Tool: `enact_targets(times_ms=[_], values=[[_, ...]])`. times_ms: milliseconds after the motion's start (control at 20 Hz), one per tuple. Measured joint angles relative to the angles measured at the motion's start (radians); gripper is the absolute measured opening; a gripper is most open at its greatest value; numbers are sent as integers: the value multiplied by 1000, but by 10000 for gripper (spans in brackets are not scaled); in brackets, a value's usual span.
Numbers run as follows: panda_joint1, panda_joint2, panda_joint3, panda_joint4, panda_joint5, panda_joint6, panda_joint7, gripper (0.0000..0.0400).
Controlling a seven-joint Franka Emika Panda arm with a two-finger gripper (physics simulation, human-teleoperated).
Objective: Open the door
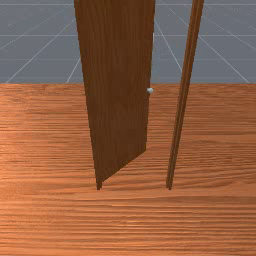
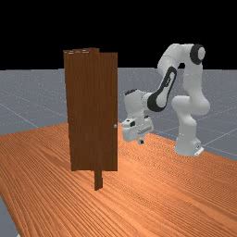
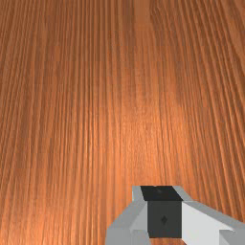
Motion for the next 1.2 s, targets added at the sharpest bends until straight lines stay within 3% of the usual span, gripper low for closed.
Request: enact_targets(times_ms=[50, 100, 150, 200, 250, 300, 350, 400, 500, 550, 650, 700, 850, 950, 1050, 1150, 1200], values=[[8, -33, -8, -11, -26, 0, 38, 0], [-11, -75, 49, -34, -343, 60, 343, 0], [11, -59, -5, -8, -30, -5, 47, 0], [6, -80, 38, -35, -240, 66, 204, 0], [1, -77, 73, -29, -355, 49, 394, 0], [8, -71, 96, -20, -400, 28, 464, 0], [26, -41, 74, 14, -236, 54, 495, 0], [33, 17, 69, 87, -224, 40, 624, 0], [63, 34, 125, 105, -207, 48, 958, 0], [100, 50, 152, 126, -206, 42, 1002, 0], [158, 76, 189, 163, -216, 24, 873, 0], [179, 99, 195, 201, -330, -23, 824, 0], [177, 98, 194, 197, -298, -6, 788, 0], [172, 91, 181, 189, -354, -21, 802, 0], [189, 230, 150, 393, -416, -114, 822, 0], [184, 391, 134, 640, -383, -175, 764, 0], [145, 442, 162, 714, -323, -169, 632, 0]])
